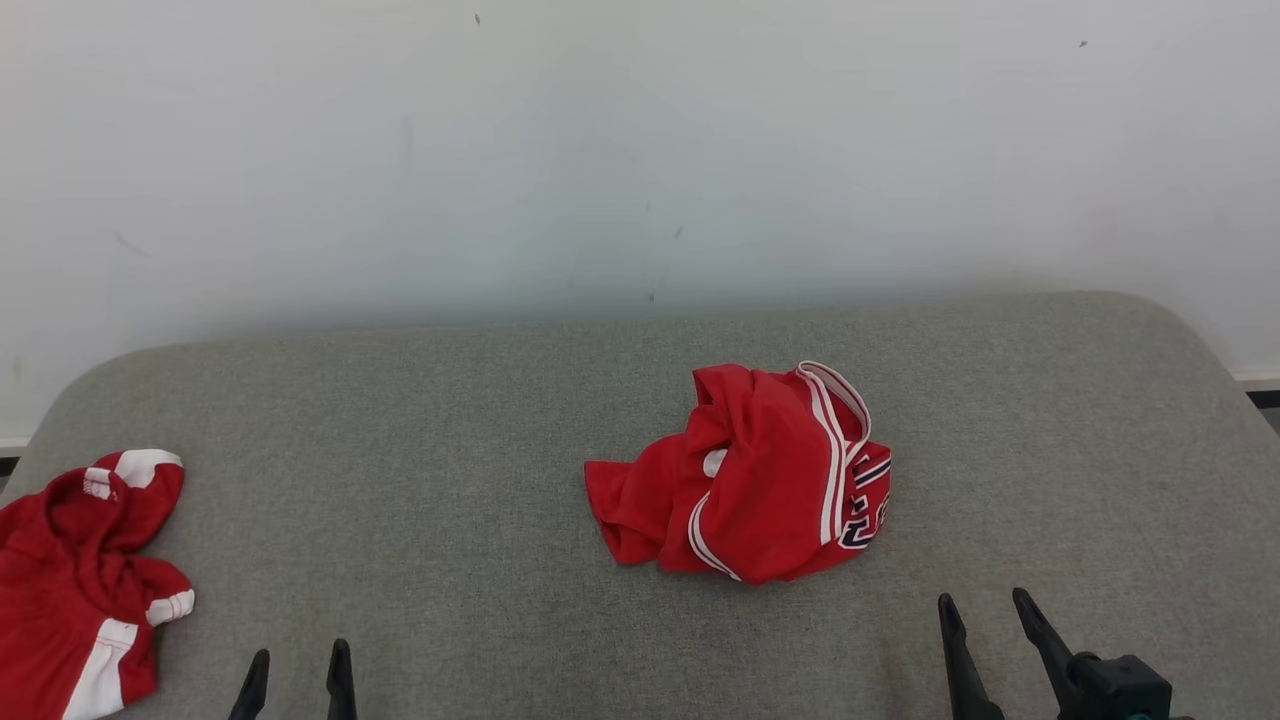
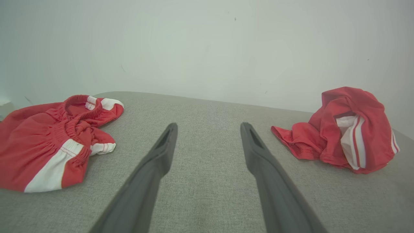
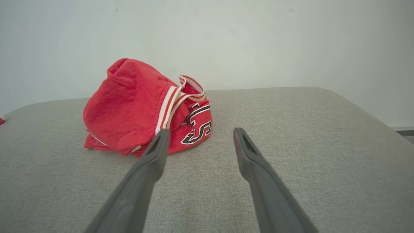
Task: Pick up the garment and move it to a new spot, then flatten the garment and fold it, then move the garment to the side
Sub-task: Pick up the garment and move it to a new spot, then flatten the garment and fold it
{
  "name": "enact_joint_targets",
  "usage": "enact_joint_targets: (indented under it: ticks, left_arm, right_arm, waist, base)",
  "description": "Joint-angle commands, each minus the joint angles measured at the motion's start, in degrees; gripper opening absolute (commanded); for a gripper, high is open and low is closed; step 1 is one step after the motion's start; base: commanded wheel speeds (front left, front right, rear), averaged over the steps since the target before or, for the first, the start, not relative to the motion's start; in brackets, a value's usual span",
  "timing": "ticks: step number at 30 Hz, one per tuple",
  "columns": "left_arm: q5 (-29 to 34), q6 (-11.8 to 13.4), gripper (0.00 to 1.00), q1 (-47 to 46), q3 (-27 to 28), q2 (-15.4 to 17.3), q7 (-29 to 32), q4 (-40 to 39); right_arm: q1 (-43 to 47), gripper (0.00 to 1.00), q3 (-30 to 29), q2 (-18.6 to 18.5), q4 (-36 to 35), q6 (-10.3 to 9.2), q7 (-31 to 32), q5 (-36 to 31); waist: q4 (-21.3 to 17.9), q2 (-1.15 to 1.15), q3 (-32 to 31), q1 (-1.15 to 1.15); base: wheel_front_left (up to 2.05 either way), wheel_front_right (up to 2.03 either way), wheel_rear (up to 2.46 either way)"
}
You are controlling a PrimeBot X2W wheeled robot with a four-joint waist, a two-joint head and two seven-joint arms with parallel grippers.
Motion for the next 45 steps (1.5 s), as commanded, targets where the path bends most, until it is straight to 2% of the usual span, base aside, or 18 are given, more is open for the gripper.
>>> enact_joint_targets:
  ticks: [1, 19, 25, 34, 45]
  left_arm:
    - [0.5, -0.2, 1.0, 0.8, 0.3, -0.3, -0.2, -0.2]
    - [3.0, -1.6, 1.0, -0.3, 2.0, -2.5, -0.2, -0.5]
    - [3.3, -1.8, 1.0, -0.4, 1.6, -2.9, -0.2, 0.0]
    - [3.5, -2.1, 1.0, -2.1, 0.3, -3.3, -0.2, 0.5]
    - [3.5, -2.5, 1.0, -3.9, -0.7, -3.4, -0.2, 0.7]
  right_arm:
    - [0.2, 1.0, 0.0, -0.1, -0.2, 0.05, 0.1, -0.2]
    - [-1.5, 1.0, 1.4, -0.1, -0.1, 0.05, 0.0, 1.3]
    - [-7.1, 1.0, 3.6, -0.8, 1.3, 0.04, 2.7, 2.5]
    - [-17.1, 1.0, 4.7, -1.9, 11.1, 0.04, 13.4, 5.2]
    - [-25.8, 1.0, 9.6, -3.1, 24.0, 0.04, 15.2, 9.8]
  waist:
    - [0.0, 0.0, 0.0, 0.01]
    - [-0.3, 0.0, 0.6, 0.01]
    - [-0.1, 0.0, 1.2, 0.01]
    - [2.6, 0.0, 3.3, 0.01]
    - [5.9, 0.0, 6.1, 0.01]
  base:
    - [0.0, 0.0, 0.0]
    - [0.0, 0.0, 0.0]
    - [0.0, 0.0, 0.0]
    - [0.0, 0.0, 0.0]
    - [0.0, 0.0, 0.0]
